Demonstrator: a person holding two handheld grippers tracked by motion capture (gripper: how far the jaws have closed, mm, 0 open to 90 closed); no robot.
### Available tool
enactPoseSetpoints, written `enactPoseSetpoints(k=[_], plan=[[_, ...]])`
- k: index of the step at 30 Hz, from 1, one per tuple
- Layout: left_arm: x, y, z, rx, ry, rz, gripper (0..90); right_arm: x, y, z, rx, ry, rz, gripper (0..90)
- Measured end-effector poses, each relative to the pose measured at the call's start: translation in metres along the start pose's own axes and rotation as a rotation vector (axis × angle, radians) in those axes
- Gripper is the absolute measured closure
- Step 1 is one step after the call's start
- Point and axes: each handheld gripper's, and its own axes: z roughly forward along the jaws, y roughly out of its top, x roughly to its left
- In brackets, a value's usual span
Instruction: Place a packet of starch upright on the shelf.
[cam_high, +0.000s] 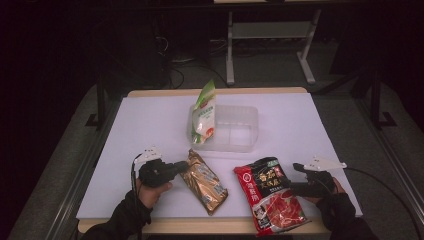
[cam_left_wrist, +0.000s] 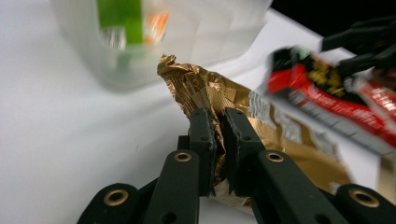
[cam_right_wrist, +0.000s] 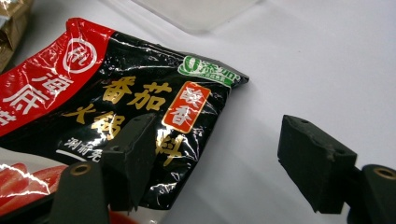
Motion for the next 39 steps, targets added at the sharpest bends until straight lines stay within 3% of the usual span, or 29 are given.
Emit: enactPoseSetpoints(k=[14,19,30,39], plan=[[-0.009,0.028,-0.018,-0.159,-0.043,0.002,87.1,-0.002,0.001,-0.001,-0.027,-0.011,0.003,27.4],[-0.016,0.036,-0.015,-0.178,-0.066,0.022,87.6,-0.002,0.001,-0.002,-0.031,-0.013,0.006,27.6],[-0.025,0.059,-0.014,-0.259,-0.093,0.011,87.6,-0.003,0.003,0.001,-0.037,-0.010,0.006,27.6],[-0.029,0.078,-0.005,-0.279,-0.075,0.030,87.7,-0.004,0.004,0.002,-0.047,-0.004,0.006,27.2]])
